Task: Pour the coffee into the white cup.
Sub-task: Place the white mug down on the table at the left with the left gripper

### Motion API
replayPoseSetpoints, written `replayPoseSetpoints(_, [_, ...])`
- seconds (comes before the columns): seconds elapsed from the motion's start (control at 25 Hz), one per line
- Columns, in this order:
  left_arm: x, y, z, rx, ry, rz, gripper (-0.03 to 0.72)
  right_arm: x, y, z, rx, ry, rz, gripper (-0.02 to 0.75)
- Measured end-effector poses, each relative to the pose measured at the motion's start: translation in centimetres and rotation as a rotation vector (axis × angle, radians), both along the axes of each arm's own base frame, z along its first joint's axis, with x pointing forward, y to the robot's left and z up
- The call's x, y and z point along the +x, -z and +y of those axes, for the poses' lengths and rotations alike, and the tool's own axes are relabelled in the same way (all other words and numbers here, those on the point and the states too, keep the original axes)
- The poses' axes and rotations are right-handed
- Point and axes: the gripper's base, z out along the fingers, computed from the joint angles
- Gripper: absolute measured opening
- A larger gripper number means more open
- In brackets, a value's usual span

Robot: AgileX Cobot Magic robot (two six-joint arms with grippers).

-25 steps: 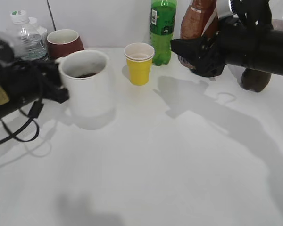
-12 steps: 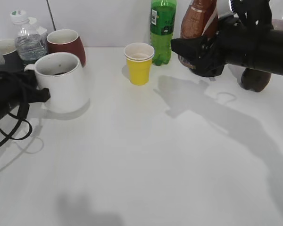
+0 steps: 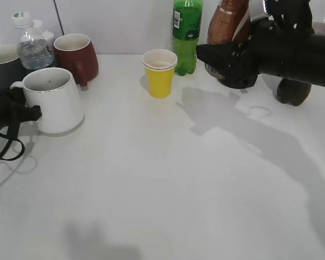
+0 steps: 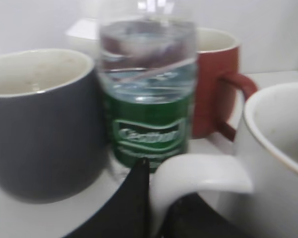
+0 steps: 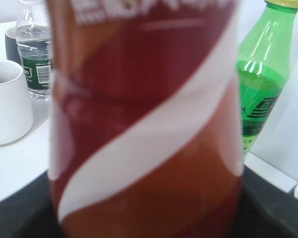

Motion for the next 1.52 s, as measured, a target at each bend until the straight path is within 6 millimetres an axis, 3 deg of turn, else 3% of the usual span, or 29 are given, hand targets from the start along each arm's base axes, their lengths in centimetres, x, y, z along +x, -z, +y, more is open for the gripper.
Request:
replayPoseSetpoints(0.6, [0.2, 1.3, 0.5, -0.009, -0.015, 0.006, 0.040, 0.0, 0.0, 0.0, 0.007, 0.007, 0.002, 0.534])
replayPoseSetpoints(0.88, [0.1, 1.3, 0.2, -0.014, 0.018, 0.000, 0.150, 0.1, -0.1, -0.1, 0.015, 0.014, 0.005, 0.534])
replayPoseSetpoints(1.28, [-2.5, 1.3, 0.5, -0.011, 0.016, 0.046, 0.186, 0.2, -0.1, -0.1, 0.027, 0.025, 0.008, 0.534])
replayPoseSetpoints(1.52, [-4.0, 0.8, 0.8, -0.013, 0.001, 0.054, 0.193, 0.7, 0.1, -0.7, 0.045, 0.124, 0.065, 0.534])
